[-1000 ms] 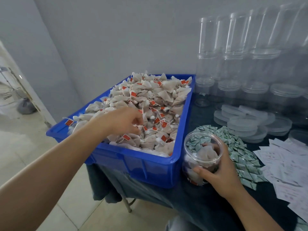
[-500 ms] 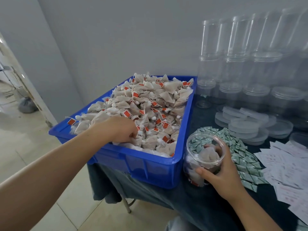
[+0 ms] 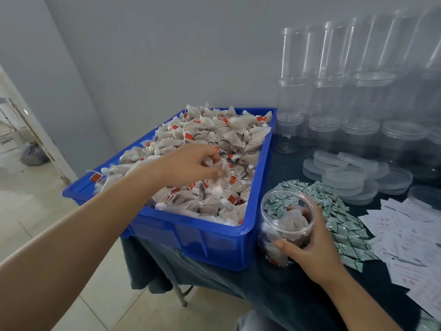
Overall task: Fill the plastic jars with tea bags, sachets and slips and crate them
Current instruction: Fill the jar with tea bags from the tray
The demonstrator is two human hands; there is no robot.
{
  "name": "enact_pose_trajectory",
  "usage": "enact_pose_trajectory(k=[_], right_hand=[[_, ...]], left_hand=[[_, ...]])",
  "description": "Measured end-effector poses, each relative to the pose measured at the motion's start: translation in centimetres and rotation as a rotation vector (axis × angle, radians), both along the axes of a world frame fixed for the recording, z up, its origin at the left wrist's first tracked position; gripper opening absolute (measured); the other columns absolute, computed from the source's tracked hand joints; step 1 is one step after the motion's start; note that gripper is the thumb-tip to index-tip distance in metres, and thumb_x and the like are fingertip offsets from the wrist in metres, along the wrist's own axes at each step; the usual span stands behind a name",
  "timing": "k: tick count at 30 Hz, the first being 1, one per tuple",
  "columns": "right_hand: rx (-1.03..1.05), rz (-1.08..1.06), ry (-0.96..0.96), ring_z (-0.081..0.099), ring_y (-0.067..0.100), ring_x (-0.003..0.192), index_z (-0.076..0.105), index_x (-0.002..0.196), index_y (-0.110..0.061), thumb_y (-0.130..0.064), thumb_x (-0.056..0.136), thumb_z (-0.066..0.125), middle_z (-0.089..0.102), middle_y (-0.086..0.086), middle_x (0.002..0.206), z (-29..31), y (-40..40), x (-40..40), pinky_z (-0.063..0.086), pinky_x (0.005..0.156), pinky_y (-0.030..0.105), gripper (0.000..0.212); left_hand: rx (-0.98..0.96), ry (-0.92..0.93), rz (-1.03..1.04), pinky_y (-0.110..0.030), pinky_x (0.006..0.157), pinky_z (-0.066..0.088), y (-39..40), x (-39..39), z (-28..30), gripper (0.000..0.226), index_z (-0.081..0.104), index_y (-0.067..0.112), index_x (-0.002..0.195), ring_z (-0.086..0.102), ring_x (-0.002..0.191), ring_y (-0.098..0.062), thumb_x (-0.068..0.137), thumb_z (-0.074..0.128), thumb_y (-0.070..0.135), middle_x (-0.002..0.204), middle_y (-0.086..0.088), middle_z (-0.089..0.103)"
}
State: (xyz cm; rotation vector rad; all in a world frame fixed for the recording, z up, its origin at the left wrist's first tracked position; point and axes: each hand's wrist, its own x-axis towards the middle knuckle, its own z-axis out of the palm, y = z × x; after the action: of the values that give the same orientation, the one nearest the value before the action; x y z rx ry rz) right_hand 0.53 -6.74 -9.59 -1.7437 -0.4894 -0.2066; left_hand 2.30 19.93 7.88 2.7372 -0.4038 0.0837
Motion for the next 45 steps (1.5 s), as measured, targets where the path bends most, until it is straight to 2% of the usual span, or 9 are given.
enact_pose_trajectory(k=[6,16,19,22,26,31,36,39,45], right_hand=[[0.003,-0.013,0.015,0.058,-0.009,0.109,0.028,0.122,-0.081,-0.057,0.048,0.082,0.055,-0.039,0.115,0.1,0.1,-0.1,0.046,0.089,0.017,0.095],[0.009,-0.015,0.013,0.061,-0.002,0.108,0.028,0.126,-0.077,-0.054,0.049,0.083,0.056,-0.031,0.115,-0.2,-0.1,0.1,0.051,0.09,0.029,0.098],[0.038,-0.006,0.025,0.057,-0.006,0.114,0.028,0.127,-0.078,-0.053,0.05,0.084,0.053,-0.036,0.12,-0.1,0.0,0.0,0.048,0.089,0.015,0.098],[0.071,-0.013,0.018,0.057,-0.009,0.113,0.033,0.123,-0.077,-0.049,0.052,0.083,0.054,-0.039,0.119,0.3,0.2,-0.2,0.046,0.086,0.007,0.091],[0.14,-0.062,0.036,0.064,-0.001,0.108,0.043,0.125,-0.066,-0.052,0.054,0.084,0.06,-0.029,0.116,1.1,-0.6,-0.5,0.056,0.086,0.024,0.084],[0.09,-0.17,0.018,0.062,-0.001,0.11,0.041,0.126,-0.067,-0.057,0.052,0.085,0.059,-0.029,0.121,2.2,-4.3,-1.3,0.055,0.09,0.037,0.087],[0.097,-0.274,-0.011,0.056,-0.013,0.111,0.04,0.12,-0.077,-0.049,0.055,0.089,0.054,-0.041,0.117,1.7,-8.2,-2.8,0.053,0.082,0.015,0.086],[0.132,-0.287,0.027,0.055,-0.011,0.115,0.04,0.119,-0.078,-0.049,0.051,0.089,0.054,-0.039,0.12,1.2,-9.6,-3.5,0.051,0.091,0.025,0.089],[0.089,-0.274,-0.028,0.053,-0.009,0.122,0.041,0.123,-0.074,-0.039,0.058,0.093,0.055,-0.033,0.13,0.6,-10.0,-4.0,0.048,0.095,0.013,0.09]], left_hand=[[-0.385,-0.078,-0.092,-0.013,0.071,0.053,-4.2,-1.1,1.6,0.01,0.061,0.029,0.077,0.065,0.077,-0.001,0.083,0.069,0.029,0.083,0.015,0.065],[-0.154,-0.07,-0.246,-0.016,0.077,0.052,-9.7,-0.9,-0.5,0.014,0.064,0.022,0.093,0.061,0.085,0.0,0.084,0.069,0.031,0.091,0.012,0.065],[-0.087,-0.101,-0.246,-0.009,0.084,0.041,-9.7,-0.7,-1.2,0.05,0.061,0.026,0.116,0.051,0.1,0.007,0.08,0.06,0.06,0.118,0.015,0.06],[-0.259,-0.145,-0.187,-0.01,0.09,0.036,-9.9,-0.6,-0.8,0.066,0.05,0.029,0.132,0.045,0.109,0.008,0.081,0.042,0.07,0.124,0.022,0.049],[-0.397,-0.192,-0.127,-0.014,0.091,0.041,-10.8,0.5,-0.3,0.053,0.054,0.021,0.128,0.054,0.108,0.001,0.091,0.043,0.057,0.12,0.012,0.06],[-0.178,-0.133,-0.131,-0.021,0.092,0.045,-13.6,3.0,-1.2,0.035,0.055,0.015,0.126,0.057,0.105,-0.008,0.095,0.052,0.032,0.118,0.003,0.062],[0.278,0.076,-0.228,-0.031,0.079,0.045,-17.2,5.8,-3.2,0.031,0.059,0.01,0.115,0.056,0.103,-0.023,0.092,0.058,0.031,0.112,-0.005,0.062],[0.525,0.194,-0.279,-0.036,0.079,0.047,-18.9,7.2,-4.9,0.036,0.064,0.001,0.111,0.059,0.102,-0.029,0.09,0.062,0.03,0.111,-0.013,0.064],[0.703,0.314,-0.349,-0.033,0.067,0.044,-19.9,8.6,-7.1,0.028,0.068,-0.001,0.1,0.06,0.086,-0.027,0.085,0.068,0.024,0.093,-0.01,0.065]])
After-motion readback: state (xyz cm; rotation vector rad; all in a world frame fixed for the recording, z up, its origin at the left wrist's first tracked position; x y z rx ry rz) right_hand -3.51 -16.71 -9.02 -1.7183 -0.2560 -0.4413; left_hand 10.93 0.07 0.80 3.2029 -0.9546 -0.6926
